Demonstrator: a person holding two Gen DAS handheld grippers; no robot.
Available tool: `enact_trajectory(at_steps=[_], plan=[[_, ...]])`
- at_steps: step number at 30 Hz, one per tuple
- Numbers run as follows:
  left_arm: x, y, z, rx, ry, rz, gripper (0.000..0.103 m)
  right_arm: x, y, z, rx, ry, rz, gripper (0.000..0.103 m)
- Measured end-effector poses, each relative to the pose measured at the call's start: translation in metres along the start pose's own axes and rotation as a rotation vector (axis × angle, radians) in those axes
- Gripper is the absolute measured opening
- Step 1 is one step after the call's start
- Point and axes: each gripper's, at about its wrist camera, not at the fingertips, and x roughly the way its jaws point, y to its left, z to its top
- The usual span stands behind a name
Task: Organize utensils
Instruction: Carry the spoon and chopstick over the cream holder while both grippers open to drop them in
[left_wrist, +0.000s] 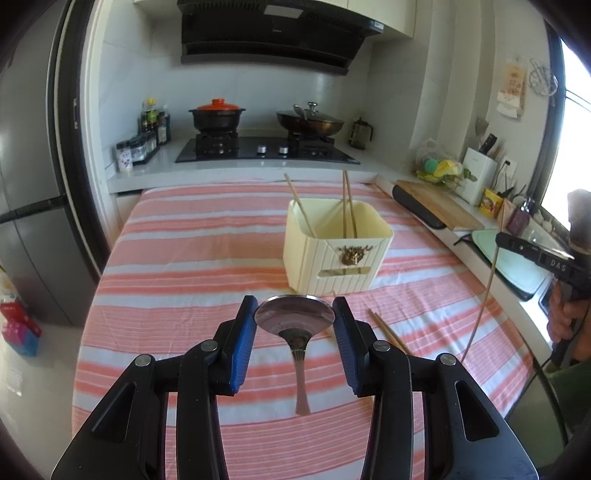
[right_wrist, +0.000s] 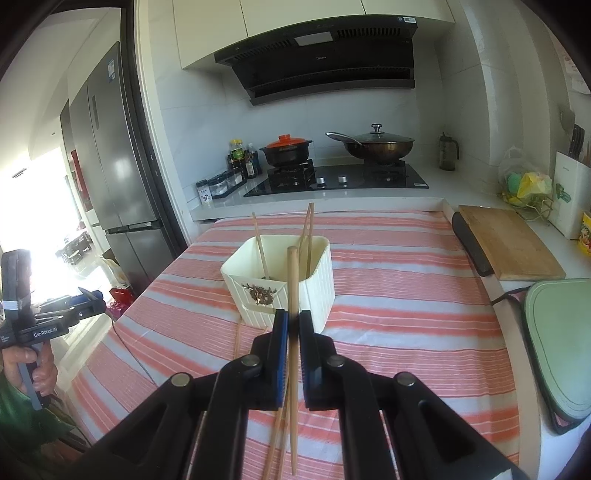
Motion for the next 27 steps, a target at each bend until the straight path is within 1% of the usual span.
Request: enact_trajectory(at_steps=[3, 7, 11, 15, 18, 20, 22, 24, 27], plan=[[-0.002, 0.003, 0.016, -0.008, -0.017, -0.019, 0.042, 0.008, 0.003, 0.010, -0.015, -0.005, 0.002, 0.006], [-0.007, 0.004, 0.049, -0.007, -0.056, -0.039, 0.042, 0.019, 0.007, 0.034, -0.036, -0.025, 0.010, 0.006], [-0.008, 0.006, 0.092, -0.009, -0.105, -0.049, 0.042, 0.031, 0.011, 0.072, -0.044, -0.070, 0.023, 0.006], [0.002, 0.001, 0.137, 0.000, -0.153, -0.047, 0.042, 0.048, 0.016, 0.117, -0.063, -0.143, 0.025, 0.006], [0.024, -0.006, 0.165, 0.003, -0.170, -0.047, 0.042, 0.068, 0.020, 0.145, -0.078, -0.209, 0.019, 0.006], [0.045, -0.010, 0.178, -0.002, -0.166, -0.047, 0.042, 0.084, 0.021, 0.157, -0.088, -0.248, 0.015, 0.006], [0.069, -0.014, 0.184, -0.007, -0.150, -0.049, 0.042, 0.104, 0.021, 0.162, -0.085, -0.258, 0.018, 0.006], [0.097, -0.016, 0.186, -0.017, -0.113, -0.055, 0.042, 0.129, 0.017, 0.160, -0.073, -0.225, 0.021, 0.006], [0.141, -0.017, 0.181, -0.035, -0.031, -0.063, 0.042, 0.168, 0.009, 0.146, -0.041, -0.128, 0.041, 0.006]])
